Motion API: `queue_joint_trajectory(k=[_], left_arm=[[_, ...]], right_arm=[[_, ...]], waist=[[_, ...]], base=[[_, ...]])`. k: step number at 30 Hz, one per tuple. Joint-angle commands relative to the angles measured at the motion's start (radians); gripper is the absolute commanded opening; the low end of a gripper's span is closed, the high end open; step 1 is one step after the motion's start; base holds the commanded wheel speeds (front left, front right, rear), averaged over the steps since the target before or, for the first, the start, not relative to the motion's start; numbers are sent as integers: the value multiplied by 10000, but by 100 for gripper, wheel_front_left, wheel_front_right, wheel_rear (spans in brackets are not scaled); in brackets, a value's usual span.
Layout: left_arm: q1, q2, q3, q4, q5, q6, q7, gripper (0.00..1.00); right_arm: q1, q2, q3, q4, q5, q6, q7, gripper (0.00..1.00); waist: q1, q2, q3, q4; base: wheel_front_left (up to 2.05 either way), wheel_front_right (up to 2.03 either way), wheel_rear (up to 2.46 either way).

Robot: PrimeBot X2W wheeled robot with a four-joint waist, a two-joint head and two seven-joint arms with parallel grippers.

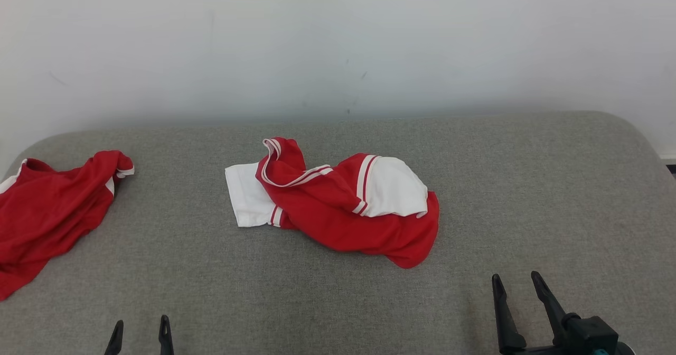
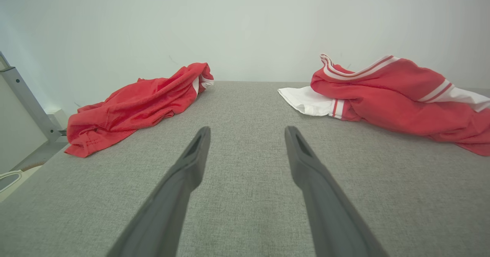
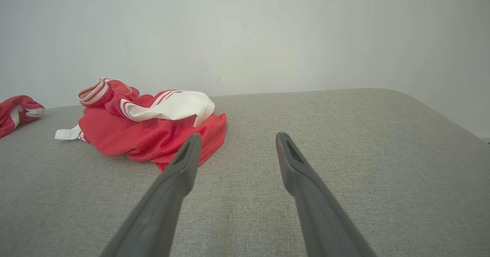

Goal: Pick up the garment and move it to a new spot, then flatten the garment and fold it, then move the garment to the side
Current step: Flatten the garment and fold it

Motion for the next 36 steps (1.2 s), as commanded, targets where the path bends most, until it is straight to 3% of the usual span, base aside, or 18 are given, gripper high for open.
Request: queue_joint_trajectory(k=[1, 12, 22, 36], left_arm=[[52, -10, 27, 42, 112, 14, -24, 100], [-86, -165, 185, 228, 249, -194, -24, 100], [-2113, 261, -39, 1054, 199, -905, 9, 100], [-5751, 1241, -645, 4054, 56, -1590, 689, 100]], right_arm=[[142, -11, 14, -4, 32, 34, -16, 100], [124, -11, 51, -10, 91, 34, -16, 100], [-265, -12, 334, 62, 187, 34, -17, 100], [-920, -11, 920, -60, 527, 35, -16, 100]], waist=[[0, 0, 0, 3], [0, 0, 78, -42], [0, 0, 369, -622], [0, 0, 1437, -2835]], base=[[0, 0, 0], [0, 0, 0], [0, 0, 0], [0, 0, 0]])
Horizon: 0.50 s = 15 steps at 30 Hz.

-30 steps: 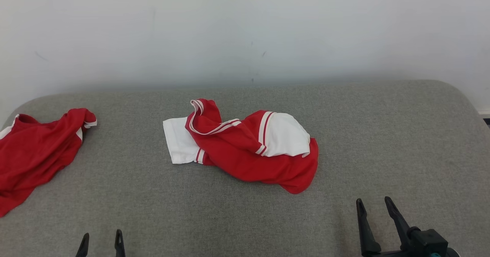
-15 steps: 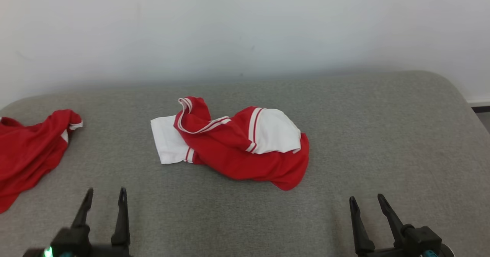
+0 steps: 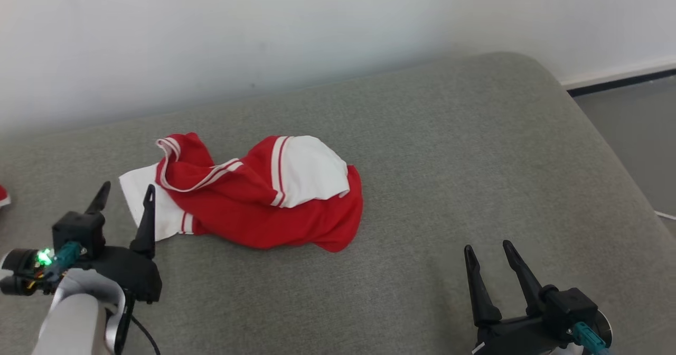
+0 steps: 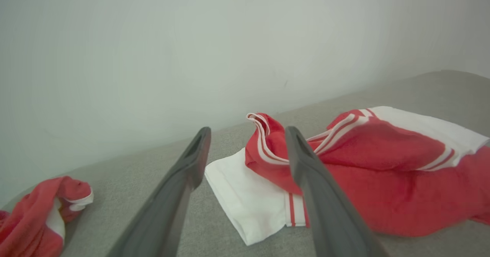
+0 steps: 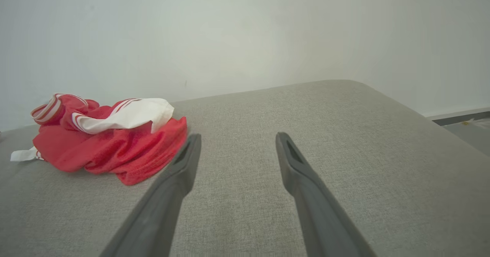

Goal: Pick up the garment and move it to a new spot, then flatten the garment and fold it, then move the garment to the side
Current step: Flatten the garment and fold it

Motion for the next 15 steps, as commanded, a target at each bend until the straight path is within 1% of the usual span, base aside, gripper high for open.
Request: queue_joint_trajectory(k=[1, 6, 8, 11, 15], left_arm=[[-302, 67, -23, 234, -109, -31, 23, 100], [-1200, 527, -166, 1538, -217, -105, 188, 100], [-1519, 622, -232, 1927, -320, -131, 190, 100], [-1919, 818, -320, 2668, -450, -158, 407, 100], [-2318, 837, -456, 3630, -719, -146, 677, 100]], right_arm=[[-87, -9, -21, -17, 29, 35, -16, 100], [-314, -5, -30, -150, 143, 35, -16, 100], [-336, -6, -12, -168, 217, 35, -16, 100], [-353, -5, -20, -219, 302, 35, -15, 100], [-379, -11, -7, -218, 366, 35, -15, 100]], waist=[[-2, -1, 607, -820], [-2, -1, 1059, -1370], [-2, -1, 1215, -1515], [-2, -1, 1403, -1621], [-2, -1, 1526, -1672]], base=[[0, 0, 0], [0, 0, 0], [0, 0, 0], [0, 0, 0], [0, 0, 0]])
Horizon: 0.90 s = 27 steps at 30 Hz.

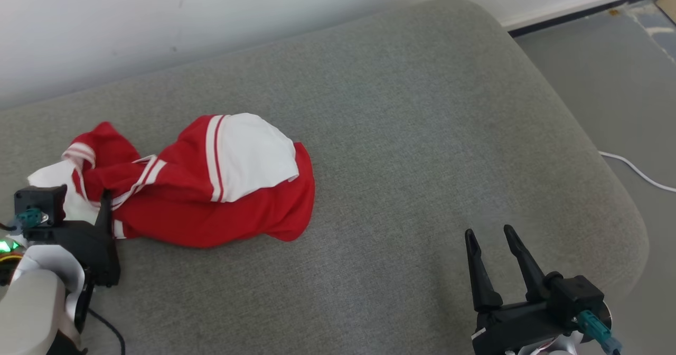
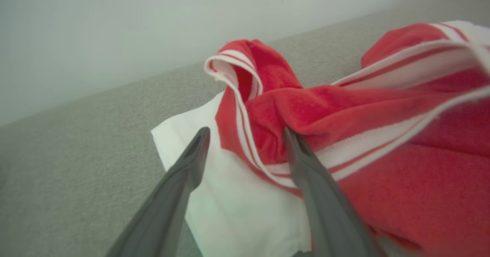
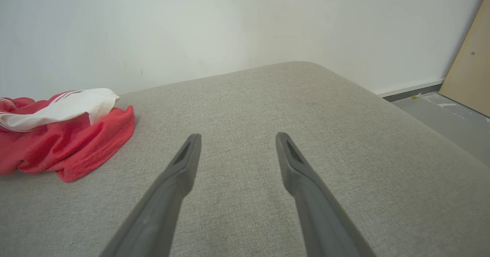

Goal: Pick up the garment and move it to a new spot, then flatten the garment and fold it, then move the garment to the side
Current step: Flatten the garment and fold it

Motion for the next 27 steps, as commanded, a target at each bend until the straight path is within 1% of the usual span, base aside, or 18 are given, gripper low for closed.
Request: queue_joint_trajectory(k=[1, 2, 3, 4, 8, 12, 14, 15, 17, 20, 23, 25, 27], left_arm=[[-215, -37, -39, 242, -205, -2, 46, 100], [-273, -73, -75, 418, -300, -4, 130, 97], [-334, -107, -201, 473, -360, -8, 50, 32], [-387, -142, -298, 518, -479, -8, -22, 0], [-526, -280, -817, 446, -974, 0, -453, 0], [-630, -545, -1309, 23, -1405, -1, -967, 0], [-635, -546, -1476, -295, -1421, 0, -1130, 0], [-635, -546, -1476, -295, -1421, 0, -1130, 0], [-507, -679, -1576, -694, -1553, 0, -1240, 0], [-51, -777, -1557, -1317, -1786, -1, -1323, 0], [662, -735, -1470, -1988, -1925, 68, -1375, 0], [1292, -704, -1375, -2376, -2015, 184, -1394, 0], [2052, -675, -1236, -2817, -2091, 441, -1388, 0]], right_arm=[[-91, -9, -18, 5, 66, 35, -15, 100], [-100, -8, -34, 8, 91, 35, -15, 100], [-104, -6, -67, 10, 108, 35, -15, 100], [-107, -8, -90, 2, 125, 35, -15, 100], [27, -9, -155, 24, 101, 35, -15, 100], [168, -8, -273, 76, 8, 35, -17, 100], [197, -12, -329, 86, -7, 35, -17, 100], [197, -12, -329, 86, -7, 35, -17, 100], [299, -5, -353, 90, -54, 35, -15, 100], [451, -20, -466, 138, -70, 35, -17, 100], [586, -6, -499, 154, -32, 35, -15, 100], [659, -16, -513, 170, -30, 35, -15, 100], [770, -14, -547, 181, -37, 35, -15, 100]], waist=[[-2, -2, 239, -216], [-2, -2, 238, -210], [-2, -2, 228, -183], [-2, -2, 195, -135], [-2, -2, -35, 241], [-2, -2, -395, 821], [-2, -2, -582, 1148], [-2, -2, -582, 1148], [-2, -2, -763, 1495], [-2, -2, -988, 1985], [-2, -2, -1148, 2384], [-2, -2, -1196, 2613], [-2, -2, -1231, 2805]], base=[[0, 0, 0], [0, 0, 0], [0, 0, 0], [0, 0, 0], [0, 0, 0], [0, 0, 0], [0, 0, 0], [0, 0, 0], [0, 0, 0], [0, 0, 0], [0, 0, 0], [0, 0, 0], [0, 0, 0]])
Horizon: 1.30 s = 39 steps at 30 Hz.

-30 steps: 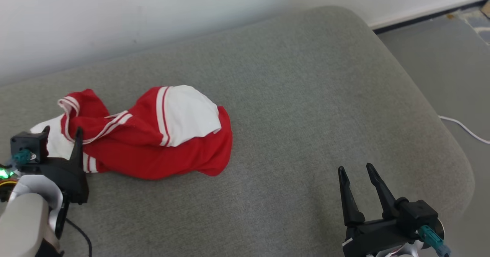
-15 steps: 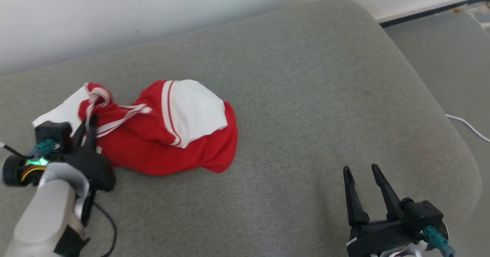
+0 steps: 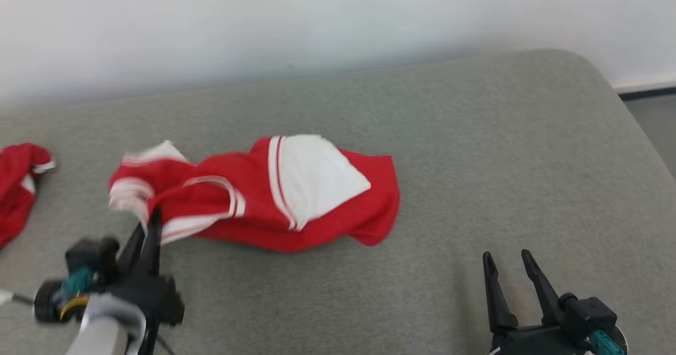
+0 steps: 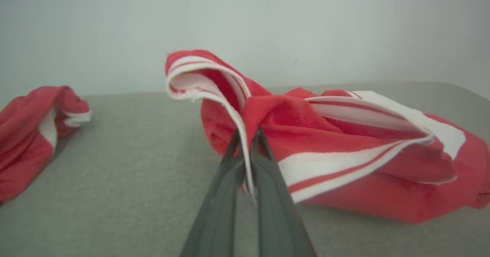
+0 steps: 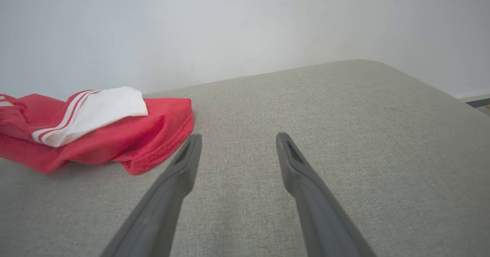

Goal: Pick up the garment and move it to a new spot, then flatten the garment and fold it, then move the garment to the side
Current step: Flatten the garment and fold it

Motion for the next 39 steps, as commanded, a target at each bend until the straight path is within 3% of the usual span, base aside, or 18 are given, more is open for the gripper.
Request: queue_joint_trajectory(k=[1, 10, 11, 12, 18, 25, 32, 39], left_arm=[[324, 59, 113, -127, -96, 91, -46, 0], [2330, 111, 398, -796, -626, 660, 414, 0], [2378, 126, 338, -770, -498, 753, 404, 35], [2395, 95, 329, -773, -470, 843, 372, 100], [2551, 133, 529, -1241, -348, 1186, 119, 100], [2983, 57, 142, -3224, -56, 1590, 570, 100], [3379, -393, -493, -3274, -120, 1459, 993, 100], [3080, -768, -845, -2062, -336, 1075, 886, 100]], right_arm=[[206, -14, -5, -3, -26, 35, -15, 100], [114, -13, 10, 19, -116, 35, -15, 100], [91, -14, 14, 25, -119, 35, -15, 100], [80, -14, 14, 30, -119, 35, -15, 100], [272, -11, 74, 78, -42, 35, -15, 100], [386, -14, 79, 93, -7, 35, -15, 100], [277, -16, 250, 96, -23, 35, -15, 100], [147, -16, 223, 132, -140, 35, -17, 100]], waist=[[1, 0, -374, 605], [1, 0, -294, 970], [1, 0, -288, 979], [1, 0, -295, 989], [1, 0, -479, 1034], [1, 0, -659, 1126], [1, 0, -617, 937], [1, 0, -449, 668]], base=[[0, 0, 0], [0, 0, 0], [0, 0, 0], [0, 0, 0], [0, 0, 0], [0, 0, 0], [0, 0, 0], [0, 0, 0]])
